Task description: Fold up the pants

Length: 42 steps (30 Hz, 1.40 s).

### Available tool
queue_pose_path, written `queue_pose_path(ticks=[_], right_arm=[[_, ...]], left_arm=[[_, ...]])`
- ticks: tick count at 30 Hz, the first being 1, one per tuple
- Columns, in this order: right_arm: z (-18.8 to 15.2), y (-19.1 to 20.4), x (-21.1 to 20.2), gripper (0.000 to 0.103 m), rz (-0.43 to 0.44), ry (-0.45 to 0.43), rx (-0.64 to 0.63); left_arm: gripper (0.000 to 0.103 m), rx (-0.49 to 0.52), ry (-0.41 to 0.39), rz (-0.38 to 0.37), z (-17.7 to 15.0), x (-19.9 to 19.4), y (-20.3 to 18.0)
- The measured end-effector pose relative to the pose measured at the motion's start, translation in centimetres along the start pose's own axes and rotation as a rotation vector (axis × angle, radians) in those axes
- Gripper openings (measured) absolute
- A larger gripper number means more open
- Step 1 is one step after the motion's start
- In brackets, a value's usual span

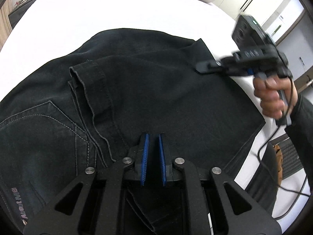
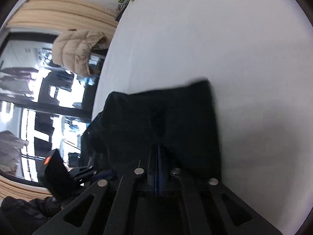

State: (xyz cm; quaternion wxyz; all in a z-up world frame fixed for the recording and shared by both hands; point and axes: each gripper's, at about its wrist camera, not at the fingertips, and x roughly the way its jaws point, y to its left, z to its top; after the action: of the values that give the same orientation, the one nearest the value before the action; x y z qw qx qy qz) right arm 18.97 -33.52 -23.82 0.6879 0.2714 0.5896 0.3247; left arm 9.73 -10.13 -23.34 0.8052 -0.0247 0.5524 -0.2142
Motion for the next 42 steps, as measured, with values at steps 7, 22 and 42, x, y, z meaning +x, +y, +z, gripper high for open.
queue_pose_path(ticks=[7,22,42], right_arm=[[-4.3,-0.9,-2.3,0.000,0.001,-0.012,0.018],[-12.3,1.6,-5.5,0.013,-0.048,-0.151,0.075],[-8.1,10.9,2.6,0.042,0.248,-0.218,0.017]], left_arm=[[0.010,-0.008,-0.006,-0.006,-0.2,0.0,0.2],[0.011,-0.211,-0.180,-0.124,-5.6,-7.5,7.3],[0.070,-1.000,-0.464,-0.288,-26.1,-17.5,24.1]])
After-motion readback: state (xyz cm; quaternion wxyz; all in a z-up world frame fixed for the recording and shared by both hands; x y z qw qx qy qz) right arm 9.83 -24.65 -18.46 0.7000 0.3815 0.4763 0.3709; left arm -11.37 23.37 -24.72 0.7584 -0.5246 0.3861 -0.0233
